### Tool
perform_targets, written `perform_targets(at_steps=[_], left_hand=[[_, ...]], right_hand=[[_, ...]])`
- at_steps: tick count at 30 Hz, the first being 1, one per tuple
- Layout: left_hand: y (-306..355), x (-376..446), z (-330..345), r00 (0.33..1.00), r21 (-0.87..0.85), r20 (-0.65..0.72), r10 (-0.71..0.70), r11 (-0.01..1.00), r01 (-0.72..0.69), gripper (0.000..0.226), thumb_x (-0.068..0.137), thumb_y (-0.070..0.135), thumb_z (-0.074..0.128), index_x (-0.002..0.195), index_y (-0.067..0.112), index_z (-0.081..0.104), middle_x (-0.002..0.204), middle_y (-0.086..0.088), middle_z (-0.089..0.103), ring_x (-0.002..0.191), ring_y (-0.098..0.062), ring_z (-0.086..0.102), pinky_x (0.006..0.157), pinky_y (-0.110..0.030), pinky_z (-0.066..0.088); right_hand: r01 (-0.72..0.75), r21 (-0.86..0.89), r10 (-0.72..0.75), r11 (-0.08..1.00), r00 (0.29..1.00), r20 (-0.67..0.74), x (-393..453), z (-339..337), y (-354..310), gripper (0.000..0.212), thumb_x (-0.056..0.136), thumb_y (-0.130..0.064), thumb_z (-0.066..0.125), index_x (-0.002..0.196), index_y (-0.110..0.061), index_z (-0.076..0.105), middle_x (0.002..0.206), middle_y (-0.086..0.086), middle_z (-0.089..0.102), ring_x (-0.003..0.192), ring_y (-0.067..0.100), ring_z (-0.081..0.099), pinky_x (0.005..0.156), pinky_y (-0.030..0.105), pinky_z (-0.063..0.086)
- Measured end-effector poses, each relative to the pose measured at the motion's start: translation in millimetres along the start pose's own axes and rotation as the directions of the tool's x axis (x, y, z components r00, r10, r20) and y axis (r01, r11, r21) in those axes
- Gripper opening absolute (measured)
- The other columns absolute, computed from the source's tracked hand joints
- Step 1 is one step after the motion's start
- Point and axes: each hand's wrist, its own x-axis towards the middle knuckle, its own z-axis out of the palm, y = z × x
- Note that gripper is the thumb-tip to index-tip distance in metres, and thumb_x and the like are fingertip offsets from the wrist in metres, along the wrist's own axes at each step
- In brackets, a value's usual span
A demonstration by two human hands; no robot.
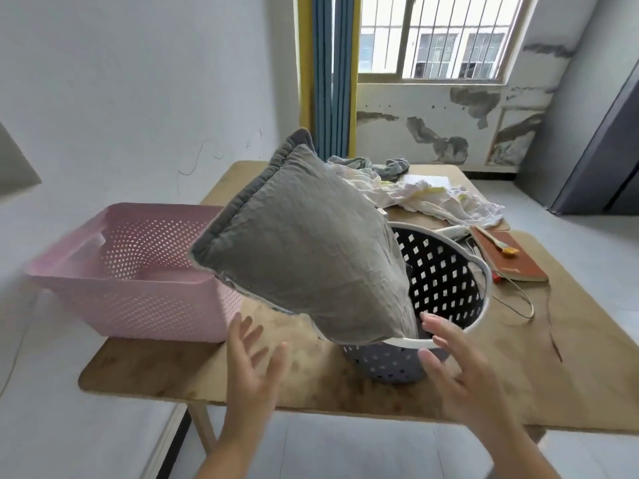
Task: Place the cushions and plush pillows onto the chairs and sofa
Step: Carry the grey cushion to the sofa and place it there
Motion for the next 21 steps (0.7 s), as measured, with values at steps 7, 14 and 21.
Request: perform_targets(at_steps=[7,14,21], left_hand=[[18,100,32,0.937,-0.125,-0.345,0.056,0.987,-0.105,0.079,0.056,0.045,0.075,0.117,0.043,0.026,0.124,0.006,0.042,0.109,-0.006,0.049,0.073,0.004,0.044],[11,108,42,0.925,0.258,-0.378,0.046,0.964,0.058,0.134,0.021,0.084,0.056,0.130,0.054,-0.015,0.144,-0.016,0.030,0.123,-0.033,0.042,0.105,-0.045,0.034],[28,84,71,0.918,0.325,-0.397,0.024,0.938,0.116,0.140,0.028,0.041,0.081,0.137,-0.012,0.011,0.136,-0.020,0.035,0.119,-0.019,0.042,0.098,0.007,0.017]], right_hand=[[0.081,-0.105,-0.066,0.991,0.989,0.136,153,24,1,0.094,0.059,-0.078,0.042,0.128,-0.016,0.047,0.127,-0.013,0.039,0.125,0.006,0.036,0.102,0.017,0.024],[-0.117,0.036,0.104,0.992,0.961,0.255,258,33,20,0.085,0.061,-0.048,0.064,0.135,-0.015,0.038,0.143,0.008,0.038,0.132,0.022,0.034,0.111,0.037,0.027],[-0.124,-0.100,0.151,0.987,0.931,0.333,280,52,25,0.063,0.076,-0.050,0.058,0.118,-0.004,0.051,0.114,0.014,0.060,0.095,0.020,0.050,0.078,0.028,0.035]])
